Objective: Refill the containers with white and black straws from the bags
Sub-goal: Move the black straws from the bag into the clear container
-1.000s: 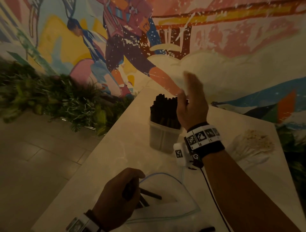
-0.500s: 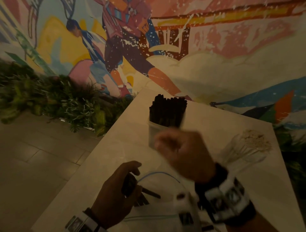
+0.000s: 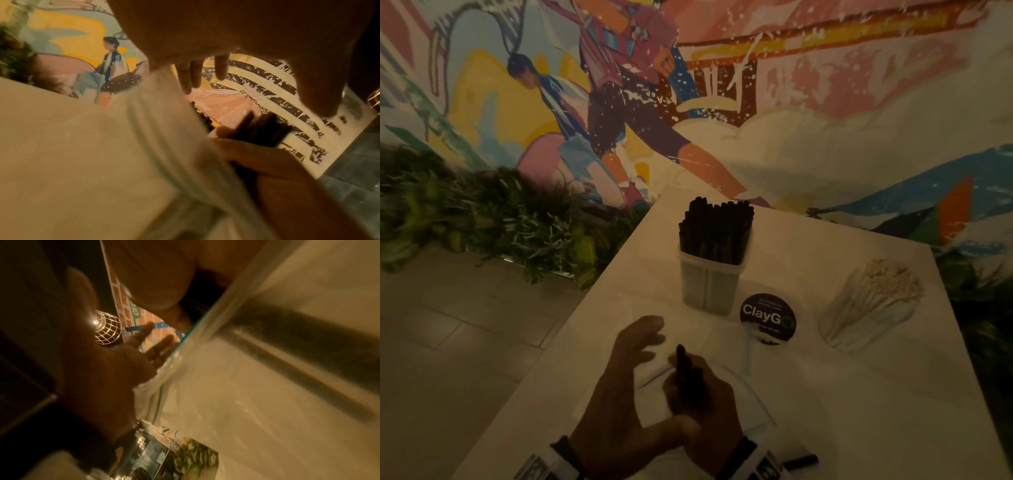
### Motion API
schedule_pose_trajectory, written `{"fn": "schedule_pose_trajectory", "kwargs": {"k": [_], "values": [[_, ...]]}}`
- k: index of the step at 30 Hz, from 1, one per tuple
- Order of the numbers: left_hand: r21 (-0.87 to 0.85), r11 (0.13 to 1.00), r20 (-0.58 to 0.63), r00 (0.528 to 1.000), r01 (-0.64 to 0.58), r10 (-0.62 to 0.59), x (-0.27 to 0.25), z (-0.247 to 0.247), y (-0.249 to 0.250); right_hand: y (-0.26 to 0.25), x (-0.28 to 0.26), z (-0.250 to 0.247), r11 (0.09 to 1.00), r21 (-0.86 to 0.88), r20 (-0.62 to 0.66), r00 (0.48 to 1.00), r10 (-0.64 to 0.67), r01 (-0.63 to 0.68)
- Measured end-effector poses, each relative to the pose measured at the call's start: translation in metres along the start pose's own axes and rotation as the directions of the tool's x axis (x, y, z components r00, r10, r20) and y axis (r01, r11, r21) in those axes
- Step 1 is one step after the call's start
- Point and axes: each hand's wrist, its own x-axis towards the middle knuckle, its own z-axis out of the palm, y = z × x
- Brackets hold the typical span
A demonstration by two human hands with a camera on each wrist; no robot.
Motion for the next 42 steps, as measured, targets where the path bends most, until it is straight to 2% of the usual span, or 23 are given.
{"fn": "schedule_pose_trajectory", "kwargs": {"k": [2,3,5,7,10,13,14,16,17,19,20,22,25,28,31,32,34,35,36,37,39,41,42], "values": [[0.046,0.997,-0.006,0.998,0.057,-0.057,0.0,-0.007,-0.011,0.01,0.003,0.0,0.999,0.032,-0.123,0.992,0.015,-0.011],[0.117,0.989,-0.007,0.996,0.092,-0.092,-0.002,-0.01,-0.021,0.008,0.003,-0.002,1.0,-0.01,-0.2,0.98,0.006,-0.008],[0.3,0.925,0.071,0.962,0.233,-0.265,-0.004,-0.015,-0.035,0.013,-0.001,-0.006,0.999,-0.025,-0.232,0.972,0.026,-0.033],[0.374,0.852,0.12,0.892,0.366,-0.436,-0.007,-0.02,-0.046,0.018,-0.004,-0.009,0.993,0.003,-0.251,0.961,0.118,-0.122],[0.408,0.82,0.062,0.884,0.401,-0.463,-0.005,-0.018,-0.053,0.023,-0.004,-0.009,0.968,0.013,-0.165,0.954,0.251,-0.252],[0.487,0.776,-0.006,0.89,0.401,-0.457,0.008,-0.016,-0.046,-0.006,0.001,-0.023,0.976,0.169,-0.257,0.95,0.178,-0.137],[0.517,0.767,-0.012,0.899,0.38,-0.437,0.014,-0.016,-0.043,-0.023,0.002,-0.031,0.965,0.257,-0.308,0.942,0.129,-0.049],[0.561,0.758,0.006,0.914,0.334,-0.407,0.028,-0.017,-0.037,-0.063,0.004,-0.05,0.921,0.358,-0.454,0.891,0.027,0.154],[0.574,0.758,0.026,0.919,0.309,-0.394,0.034,-0.018,-0.036,-0.078,0.004,-0.059,0.912,0.339,-0.511,0.859,-0.029,0.232],[0.581,0.771,0.066,0.929,0.261,-0.364,0.045,-0.02,-0.032,-0.094,0.004,-0.07,0.934,0.231,-0.534,0.838,-0.112,0.272],[0.571,0.783,0.089,0.93,0.246,-0.357,0.05,-0.022,-0.031,-0.094,0.003,-0.071,0.96,0.146,-0.511,0.849,-0.133,0.238],[0.522,0.818,0.156,0.916,0.242,-0.37,0.06,-0.024,-0.027,-0.091,0.0,-0.065,0.996,0.006,-0.405,0.91,-0.083,0.093],[0.314,0.886,0.28,0.859,0.341,-0.429,0.073,-0.027,-0.02,-0.08,-0.008,-0.047,0.991,-0.107,-0.135,0.989,0.066,-0.081],[0.124,0.872,0.315,0.815,0.473,-0.487,0.078,-0.027,-0.013,-0.08,-0.014,-0.035,0.985,-0.156,0.006,0.997,0.076,-0.074],[-0.052,0.798,0.31,0.769,0.601,-0.559,0.08,-0.027,-0.012,-0.08,-0.014,-0.026,0.96,-0.272,0.147,0.982,0.115,-0.072],[-0.123,0.766,0.317,0.756,0.631,-0.572,0.079,-0.028,-0.009,-0.075,-0.015,-0.019,0.917,-0.39,0.11,0.985,0.136,-0.083],[-0.308,0.697,0.309,0.761,0.647,-0.57,0.08,-0.03,-0.007,-0.065,-0.018,-0.009,0.848,-0.51,-0.122,0.988,0.099,-0.148],[-0.405,0.675,0.264,0.786,0.617,-0.56,0.08,-0.032,-0.007,-0.063,-0.019,-0.009,0.859,-0.461,-0.271,0.957,0.102,-0.222],[-0.449,0.694,0.182,0.818,0.562,-0.545,0.079,-0.036,-0.007,-0.064,-0.018,-0.011,0.901,-0.313,-0.417,0.896,0.154,-0.301],[-0.411,0.756,0.076,0.845,0.51,-0.529,0.078,-0.041,-0.012,-0.069,-0.018,-0.016,0.934,-0.107,-0.52,0.82,0.24,-0.342],[-0.165,0.87,-0.065,0.875,0.465,-0.48,0.072,-0.051,-0.022,-0.078,-0.018,-0.031,0.91,0.275,-0.599,0.685,0.414,-0.31],[-0.001,0.859,-0.015,0.859,0.512,-0.512,0.061,-0.059,-0.031,-0.09,-0.023,-0.038,0.876,0.428,-0.609,0.645,0.462,-0.223],[-0.018,0.837,0.053,0.836,0.547,-0.546,0.056,-0.059,-0.033,-0.092,-0.025,-0.037,0.866,0.463,-0.615,0.636,0.466,-0.187]]}}
